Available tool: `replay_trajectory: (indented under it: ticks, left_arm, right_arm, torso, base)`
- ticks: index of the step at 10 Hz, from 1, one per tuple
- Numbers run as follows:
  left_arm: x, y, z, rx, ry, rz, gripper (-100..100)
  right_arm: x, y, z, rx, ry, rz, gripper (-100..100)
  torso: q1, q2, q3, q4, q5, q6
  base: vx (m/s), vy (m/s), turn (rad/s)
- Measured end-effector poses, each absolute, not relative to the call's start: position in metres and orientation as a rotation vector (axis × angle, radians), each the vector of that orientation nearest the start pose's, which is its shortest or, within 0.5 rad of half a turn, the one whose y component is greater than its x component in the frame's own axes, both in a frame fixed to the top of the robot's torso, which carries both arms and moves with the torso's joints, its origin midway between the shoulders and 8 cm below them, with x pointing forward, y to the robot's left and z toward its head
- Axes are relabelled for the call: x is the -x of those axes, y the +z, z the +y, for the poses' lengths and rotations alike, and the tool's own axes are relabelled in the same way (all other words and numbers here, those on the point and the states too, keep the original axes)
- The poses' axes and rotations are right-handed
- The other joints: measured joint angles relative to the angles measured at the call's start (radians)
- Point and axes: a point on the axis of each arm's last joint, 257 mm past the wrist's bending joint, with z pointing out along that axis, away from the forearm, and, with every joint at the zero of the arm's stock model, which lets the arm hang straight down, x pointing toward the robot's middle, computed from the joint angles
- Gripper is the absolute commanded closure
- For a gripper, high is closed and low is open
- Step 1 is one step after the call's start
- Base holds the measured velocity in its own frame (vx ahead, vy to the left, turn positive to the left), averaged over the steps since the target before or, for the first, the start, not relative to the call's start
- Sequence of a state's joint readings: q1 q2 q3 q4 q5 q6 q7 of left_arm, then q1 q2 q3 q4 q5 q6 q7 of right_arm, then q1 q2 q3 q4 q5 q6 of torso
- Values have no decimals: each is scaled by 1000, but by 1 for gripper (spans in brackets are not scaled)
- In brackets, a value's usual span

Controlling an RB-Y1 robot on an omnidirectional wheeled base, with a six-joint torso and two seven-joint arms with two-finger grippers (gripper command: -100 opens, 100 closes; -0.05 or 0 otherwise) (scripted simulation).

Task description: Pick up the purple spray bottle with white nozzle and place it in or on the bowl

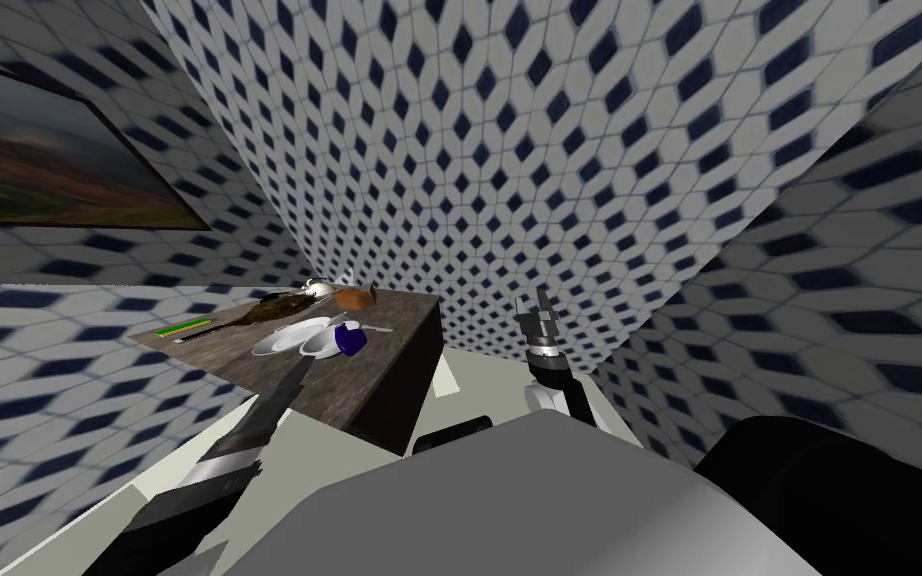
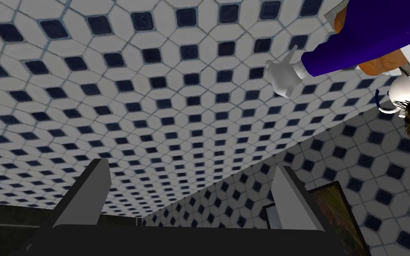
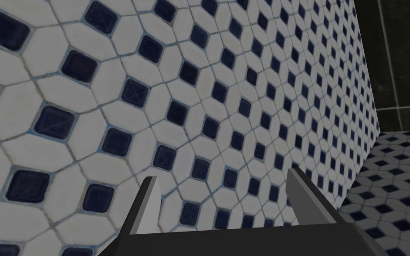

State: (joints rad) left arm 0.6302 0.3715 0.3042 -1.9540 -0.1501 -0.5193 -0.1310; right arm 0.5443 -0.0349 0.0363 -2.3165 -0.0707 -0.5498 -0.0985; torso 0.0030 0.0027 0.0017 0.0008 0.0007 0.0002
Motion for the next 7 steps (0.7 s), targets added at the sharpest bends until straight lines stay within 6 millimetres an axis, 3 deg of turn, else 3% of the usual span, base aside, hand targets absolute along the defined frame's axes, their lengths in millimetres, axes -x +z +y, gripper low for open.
replay_trajectory:
  ticks: [7]
  left_arm:
    - [-325, -163, 481, 336, -345, 1427, -100]
  right_arm:
    - [-326, 35, -275, -683, 1472, 539, 0]
  torso:
    - [2, -3, -2, -1, 1, 0]
  base:
    - [-13, 56, -181]
